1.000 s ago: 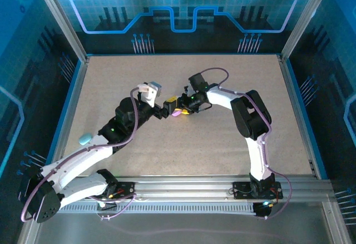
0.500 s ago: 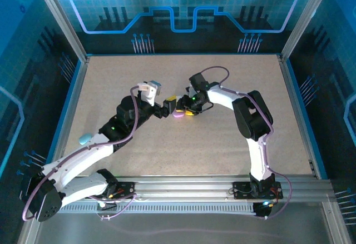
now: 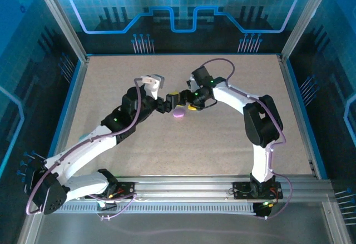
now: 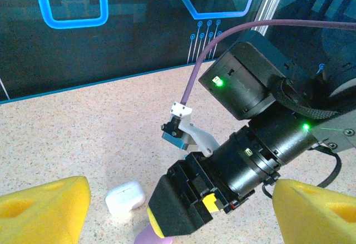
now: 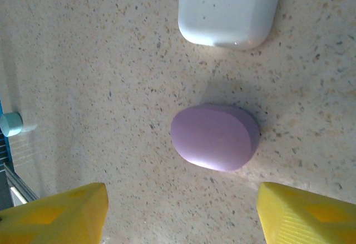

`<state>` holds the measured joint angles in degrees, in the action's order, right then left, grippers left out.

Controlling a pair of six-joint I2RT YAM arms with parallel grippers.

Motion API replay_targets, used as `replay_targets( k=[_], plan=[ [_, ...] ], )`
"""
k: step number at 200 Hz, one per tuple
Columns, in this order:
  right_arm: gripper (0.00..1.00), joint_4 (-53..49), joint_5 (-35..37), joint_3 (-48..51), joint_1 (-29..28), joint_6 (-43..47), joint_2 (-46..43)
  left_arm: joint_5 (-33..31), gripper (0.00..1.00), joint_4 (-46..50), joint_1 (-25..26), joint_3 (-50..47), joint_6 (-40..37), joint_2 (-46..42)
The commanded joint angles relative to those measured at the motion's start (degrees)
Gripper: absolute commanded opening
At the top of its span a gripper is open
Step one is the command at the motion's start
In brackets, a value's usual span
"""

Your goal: Insert the wireless bluetooth earbuds into the charging case

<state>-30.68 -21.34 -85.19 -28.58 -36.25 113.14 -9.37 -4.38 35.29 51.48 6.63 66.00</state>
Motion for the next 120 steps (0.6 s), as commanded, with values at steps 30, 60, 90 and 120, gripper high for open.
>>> replay_targets(
  k=[30,60,90,120],
  plan=[
    [0.73,-2.89,3.25,2.47,-0.53,0.68,-4.35,0.25,0.85,1.93,-0.44,1.70,2.84,2.06],
    [0.73,-1.32,3.89,4.25,-0.60,0.65,-6.91,-4.55,0.86,3.62,-0.88,-1.03,2.94,-0.21],
    [0.73,0.17,4.37,5.62,-0.77,1.68,-10.93,-10.28,0.86,13.62,-7.31,-4.12,10.84,-4.31],
    [0.73,0.51,4.39,6.04,-0.83,3.68,-13.97,-12.15,0.81,24.85,-18.91,-7.41,24.71,-7.94]
  ],
)
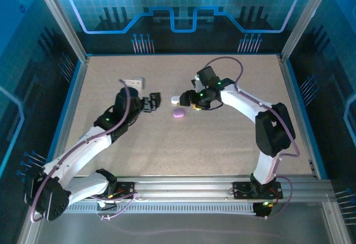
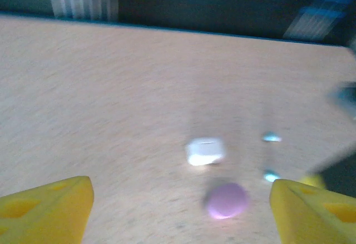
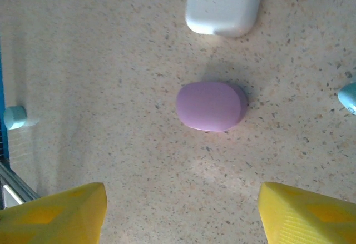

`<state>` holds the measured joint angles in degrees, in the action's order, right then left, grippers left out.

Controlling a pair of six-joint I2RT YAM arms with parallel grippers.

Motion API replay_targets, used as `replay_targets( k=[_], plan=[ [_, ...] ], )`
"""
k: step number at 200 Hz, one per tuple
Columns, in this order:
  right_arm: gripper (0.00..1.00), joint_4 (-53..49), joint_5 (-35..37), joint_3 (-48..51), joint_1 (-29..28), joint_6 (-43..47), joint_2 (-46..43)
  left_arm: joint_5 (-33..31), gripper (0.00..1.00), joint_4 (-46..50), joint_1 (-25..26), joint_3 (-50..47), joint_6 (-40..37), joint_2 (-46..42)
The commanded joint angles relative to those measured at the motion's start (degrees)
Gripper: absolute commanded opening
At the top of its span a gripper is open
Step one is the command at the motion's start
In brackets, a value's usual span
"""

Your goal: Insert the wireless bluetooth earbuds into the charging case

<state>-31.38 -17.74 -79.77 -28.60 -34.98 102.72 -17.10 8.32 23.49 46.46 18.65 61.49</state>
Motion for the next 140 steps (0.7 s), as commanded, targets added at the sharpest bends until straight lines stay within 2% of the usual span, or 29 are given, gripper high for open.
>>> replay_targets(
  k=[1,25,43,68,78,86,104,140],
  plan=[
    [0.73,1.26,0.74,0.60,-0.83,2.48,-3.65,-4.46,0.81,12.42,-7.39,-2.49,13.01,-3.60],
    [0.74,1.28,-0.10,0.41,-0.92,4.03,-5.60,-5.74,0.89,18.02,-16.91,-6.52,19.73,-7.27],
    [0.74,0.62,0.78,0.57,-0.90,3.96,-6.79,-3.02,0.89,22.55,-25.53,-8.92,25.14,-9.20],
    [0.74,1.27,0.17,1.79,-0.92,3.70,-7.78,-3.50,0.90,25.75,-34.41,-11.15,27.29,-8.67],
    [0.74,1.38,-0.37,2.25,-0.94,3.56,-7.88,-4.88,0.91,26.93,-36.36,-10.86,27.21,-7.13],
    [0.74,1.40,-0.70,2.47,-0.90,3.58,-7.80,-5.64,0.97,27.31,-37.64,-10.50,26.72,-5.52],
    [0.74,1.32,-1.68,2.61,-0.84,3.68,-7.38,-6.79,0.99,27.51,-40.18,-9.79,27.12,-1.58],
    [0.74,-0.05,-4.85,0.58,-0.80,3.82,-5.16,-6.42,0.99,27.41,-42.69,-8.73,36.01,5.66]
  ],
)
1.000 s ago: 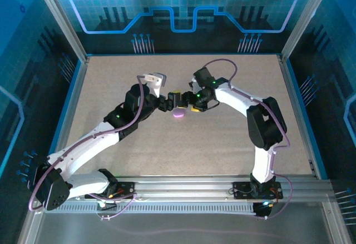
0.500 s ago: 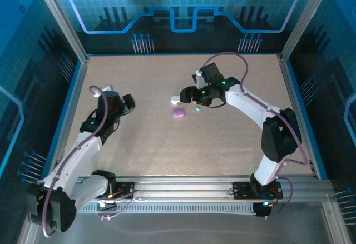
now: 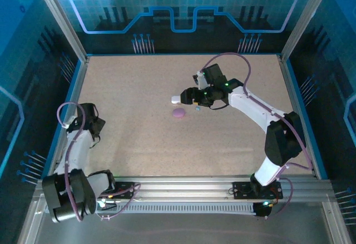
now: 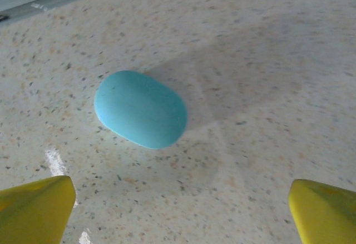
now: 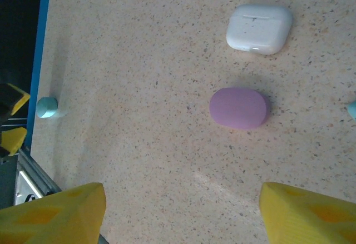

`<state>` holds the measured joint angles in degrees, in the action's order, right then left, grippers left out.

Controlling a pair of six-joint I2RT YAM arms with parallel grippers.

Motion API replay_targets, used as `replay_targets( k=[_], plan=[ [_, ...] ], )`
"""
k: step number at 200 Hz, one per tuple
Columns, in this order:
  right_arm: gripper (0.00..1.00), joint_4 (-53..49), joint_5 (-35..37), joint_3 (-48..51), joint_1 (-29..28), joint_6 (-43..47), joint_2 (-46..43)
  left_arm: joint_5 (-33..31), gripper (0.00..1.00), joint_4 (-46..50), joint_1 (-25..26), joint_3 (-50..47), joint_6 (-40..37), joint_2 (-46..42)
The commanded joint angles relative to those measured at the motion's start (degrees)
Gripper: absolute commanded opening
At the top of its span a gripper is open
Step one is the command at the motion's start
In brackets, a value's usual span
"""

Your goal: Insert the wireless bluetooth earbuds into the charging case

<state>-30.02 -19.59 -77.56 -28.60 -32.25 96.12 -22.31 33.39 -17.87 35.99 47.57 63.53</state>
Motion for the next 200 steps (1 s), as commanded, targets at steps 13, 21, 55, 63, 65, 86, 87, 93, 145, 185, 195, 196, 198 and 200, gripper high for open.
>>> replay_targets(
  k=[13,21,55,63,65,86,87,93,145,185,195,196,198,200],
  plan=[
    [0.74,-2.33,-3.75,-2.73,-0.84,1.22,2.04,-1.98,0.98,2.46,-1.84,2.56,9.89,6.01],
    [0.74,-2.78,-3.78,-3.23,-0.84,1.31,2.19,-1.95,0.98,2.72,-2.30,3.19,11.23,7.40],
    [0.74,-4.24,-3.34,-4.15,-0.84,1.43,2.01,-2.43,0.96,0.20,-3.72,4.36,14.02,11.16],
    [0.74,-4.34,-3.43,-4.08,-0.85,1.42,1.82,-2.56,0.96,-1.68,-4.05,4.04,14.02,11.64],
    [0.74,-4.34,-3.37,-4.02,-0.91,1.36,1.73,-2.57,0.96,-2.04,-4.16,3.90,14.12,11.76],
    [0.74,-4.52,-3.43,-3.65,-0.93,1.13,1.36,-2.47,0.95,-4.99,-4.86,3.95,14.29,13.24],
    [0.74,-4.57,-3.43,-3.56,-0.93,1.13,1.36,-2.48,0.95,-4.99,-4.92,3.98,14.30,13.35],
    [0.74,-4.65,-3.43,-3.43,-0.92,1.13,1.27,-2.51,0.95,-5.08,-5.03,4.28,14.64,14.01],
    [0.74,-5.18,-3.78,-2.77,-0.89,1.05,0.90,-0.62,0.87,-8.87,-7.54,4.58,15.62,17.77],
    [0.74,-5.22,-4.74,-2.89,-0.88,1.04,1.47,1.38,0.78,-11.06,-9.23,3.26,15.79,19.45],
    [0.74,-5.40,-4.84,-3.03,-0.93,1.11,1.60,2.05,0.76,-11.15,-9.36,3.12,15.71,20.01],
    [0.74,-5.44,-4.84,-3.03,-0.93,1.12,1.61,2.07,0.76,-11.19,-9.41,3.12,15.71,20.08],
    [0.74,-5.52,-4.84,-3.04,-0.93,1.11,1.62,2.09,0.75,-11.25,-9.43,3.10,15.71,20.13],
    [0.74,-5.50,-4.84,-3.04,-0.91,1.13,1.71,2.24,0.75,-11.31,-9.41,3.05,15.71,20.18]
  ],
)
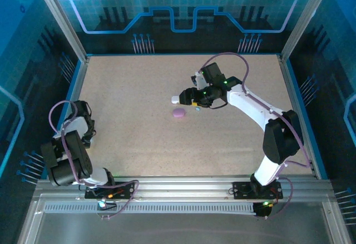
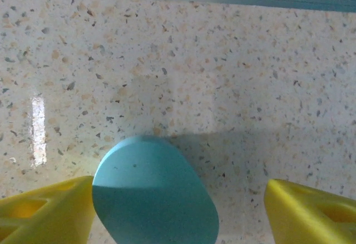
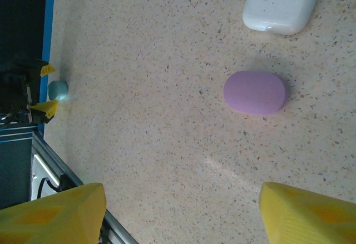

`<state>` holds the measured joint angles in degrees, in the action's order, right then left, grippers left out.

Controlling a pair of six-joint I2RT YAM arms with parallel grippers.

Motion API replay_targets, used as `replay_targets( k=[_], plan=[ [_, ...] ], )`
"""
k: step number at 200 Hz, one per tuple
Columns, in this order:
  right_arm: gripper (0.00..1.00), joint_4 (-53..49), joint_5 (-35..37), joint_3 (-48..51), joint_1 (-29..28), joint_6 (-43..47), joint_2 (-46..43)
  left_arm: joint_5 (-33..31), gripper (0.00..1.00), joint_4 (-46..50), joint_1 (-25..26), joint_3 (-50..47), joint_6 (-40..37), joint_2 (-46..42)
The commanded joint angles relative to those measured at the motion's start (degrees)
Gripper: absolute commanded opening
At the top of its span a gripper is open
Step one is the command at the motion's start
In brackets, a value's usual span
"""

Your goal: Insert the wireless bluetooth earbuds into the charging case

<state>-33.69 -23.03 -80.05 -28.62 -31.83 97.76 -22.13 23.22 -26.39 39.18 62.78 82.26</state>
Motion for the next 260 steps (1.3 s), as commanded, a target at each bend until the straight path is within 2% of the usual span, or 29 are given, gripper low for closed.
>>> replay_targets(
  k=[1,36,60,75,125,145,187,234,260],
  plan=[
    [0.74,-1.86,-1.45,-0.54,-0.90,0.72,0.11,2.12,0.75,-1.15,-0.87,-0.15,0.50,1.52],
    [0.74,-2.52,-2.11,-0.85,-0.95,0.98,0.82,4.08,0.73,-1.81,-1.03,0.06,0.57,2.71],
    [0.74,-2.86,-1.93,-0.85,-0.85,1.06,1.09,5.02,0.65,-1.16,-1.00,0.62,0.12,3.33],
    [0.74,-3.09,-1.72,-0.88,-0.94,1.16,1.12,5.19,0.56,-0.77,-1.03,0.93,0.10,3.76],
    [0.74,-2.82,-0.50,0.42,-0.73,1.03,0.44,7.98,0.51,3.80,0.17,3.87,-2.15,4.10],
    [0.74,-2.36,-0.22,1.38,-0.54,0.97,-0.12,7.73,0.52,5.71,3.48,5.06,-2.72,3.27],
    [0.74,-1.25,0.82,4.23,0.05,0.24,-2.02,8.60,0.47,7.01,12.37,4.98,-0.49,3.23],
    [0.74,0.27,1.67,7.73,1.01,-0.59,-4.24,9.80,0.47,8.58,25.01,6.82,4.34,3.23],
    [0.75,1.21,1.76,9.35,1.60,-0.95,-4.83,10.32,0.47,9.30,34.10,8.57,8.51,4.95]
  ],
)
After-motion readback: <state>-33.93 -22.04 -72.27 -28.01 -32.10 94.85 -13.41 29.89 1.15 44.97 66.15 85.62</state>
